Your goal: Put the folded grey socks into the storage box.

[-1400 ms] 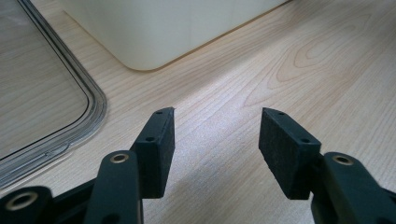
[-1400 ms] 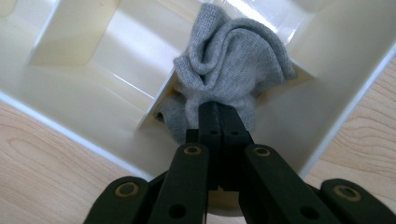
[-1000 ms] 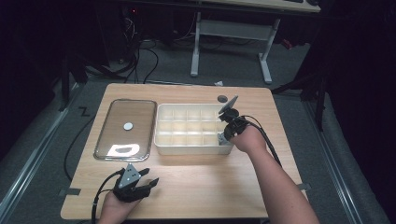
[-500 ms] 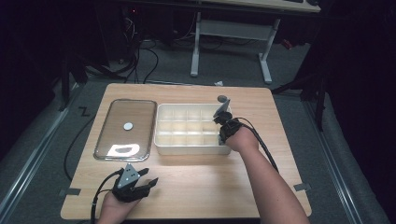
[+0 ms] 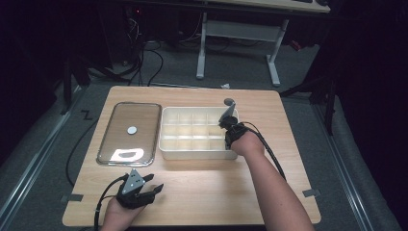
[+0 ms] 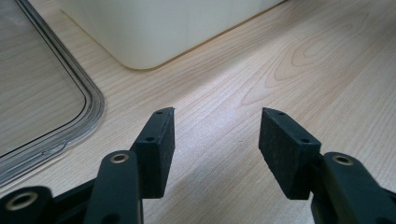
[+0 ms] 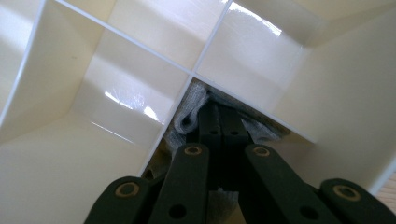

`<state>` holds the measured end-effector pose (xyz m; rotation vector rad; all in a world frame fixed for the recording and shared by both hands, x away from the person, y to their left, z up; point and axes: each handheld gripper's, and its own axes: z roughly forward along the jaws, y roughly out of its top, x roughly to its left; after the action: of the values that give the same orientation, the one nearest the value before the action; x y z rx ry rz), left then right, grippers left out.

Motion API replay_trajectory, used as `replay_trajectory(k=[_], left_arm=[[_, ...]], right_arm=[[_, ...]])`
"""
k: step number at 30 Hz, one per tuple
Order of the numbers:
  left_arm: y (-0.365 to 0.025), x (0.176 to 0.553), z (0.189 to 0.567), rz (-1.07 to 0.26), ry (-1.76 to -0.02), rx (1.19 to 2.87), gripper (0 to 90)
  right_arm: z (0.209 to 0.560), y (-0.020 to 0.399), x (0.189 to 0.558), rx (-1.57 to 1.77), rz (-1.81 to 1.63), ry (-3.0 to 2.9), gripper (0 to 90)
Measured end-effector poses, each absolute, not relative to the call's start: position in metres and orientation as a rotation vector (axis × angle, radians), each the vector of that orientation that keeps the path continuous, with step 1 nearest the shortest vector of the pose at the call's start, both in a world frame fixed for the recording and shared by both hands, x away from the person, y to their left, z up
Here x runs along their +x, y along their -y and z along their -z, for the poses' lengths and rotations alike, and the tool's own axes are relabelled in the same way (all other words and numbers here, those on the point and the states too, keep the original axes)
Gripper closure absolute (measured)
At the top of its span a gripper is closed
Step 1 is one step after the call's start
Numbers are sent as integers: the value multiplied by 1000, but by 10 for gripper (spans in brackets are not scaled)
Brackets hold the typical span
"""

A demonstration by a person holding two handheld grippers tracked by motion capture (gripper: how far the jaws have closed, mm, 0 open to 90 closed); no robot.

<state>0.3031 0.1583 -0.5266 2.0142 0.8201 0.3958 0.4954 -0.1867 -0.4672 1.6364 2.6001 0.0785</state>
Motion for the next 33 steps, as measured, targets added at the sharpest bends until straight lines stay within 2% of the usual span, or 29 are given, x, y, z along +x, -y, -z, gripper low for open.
replay_trajectory(k=[14, 33], left_arm=[[-159, 303, 527, -392, -823, 2011, 464], [-158, 303, 526, -394, -821, 2012, 463]], right_arm=[[461, 191, 493, 1663, -118, -2589, 900], [430, 208, 483, 1665, -230, -2561, 837]])
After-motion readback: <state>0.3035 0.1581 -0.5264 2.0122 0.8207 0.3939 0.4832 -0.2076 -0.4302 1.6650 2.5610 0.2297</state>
